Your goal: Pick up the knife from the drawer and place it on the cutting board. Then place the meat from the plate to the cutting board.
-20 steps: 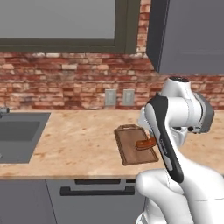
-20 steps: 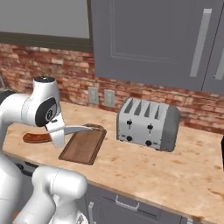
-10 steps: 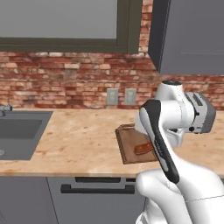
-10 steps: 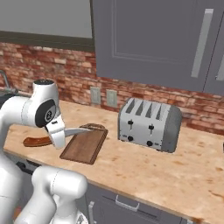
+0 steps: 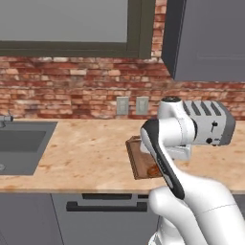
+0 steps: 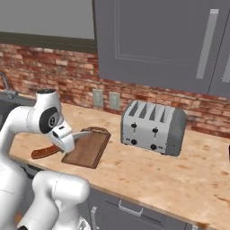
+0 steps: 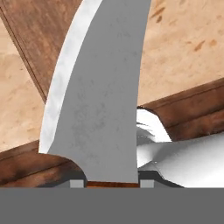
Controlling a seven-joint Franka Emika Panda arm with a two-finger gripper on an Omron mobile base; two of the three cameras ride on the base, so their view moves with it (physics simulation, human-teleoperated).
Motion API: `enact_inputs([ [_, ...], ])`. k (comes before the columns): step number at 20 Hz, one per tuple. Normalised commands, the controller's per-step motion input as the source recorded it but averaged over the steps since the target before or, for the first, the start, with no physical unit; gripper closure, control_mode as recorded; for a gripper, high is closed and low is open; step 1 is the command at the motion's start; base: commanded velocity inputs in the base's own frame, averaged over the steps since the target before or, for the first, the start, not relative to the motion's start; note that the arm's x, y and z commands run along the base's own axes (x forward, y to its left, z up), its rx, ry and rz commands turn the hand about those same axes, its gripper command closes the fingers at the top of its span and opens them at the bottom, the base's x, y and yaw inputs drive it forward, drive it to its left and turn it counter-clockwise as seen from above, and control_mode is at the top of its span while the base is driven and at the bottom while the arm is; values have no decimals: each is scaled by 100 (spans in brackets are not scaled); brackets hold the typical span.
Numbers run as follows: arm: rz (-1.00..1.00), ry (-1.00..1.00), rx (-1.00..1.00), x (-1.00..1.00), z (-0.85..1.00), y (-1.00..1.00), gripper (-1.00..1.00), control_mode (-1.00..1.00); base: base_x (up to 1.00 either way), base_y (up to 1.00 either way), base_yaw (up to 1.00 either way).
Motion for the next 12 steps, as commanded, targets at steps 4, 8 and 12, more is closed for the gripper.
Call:
enact_inputs([
  [4, 34, 0, 0, 38, -20, -1, 100, -100, 0, 0, 0],
  [8, 33, -9, 0, 52, -28, -10, 100, -100, 0, 0, 0],
  [12, 22, -16, 0, 39, -44, -13, 100, -100, 0, 0, 0],
])
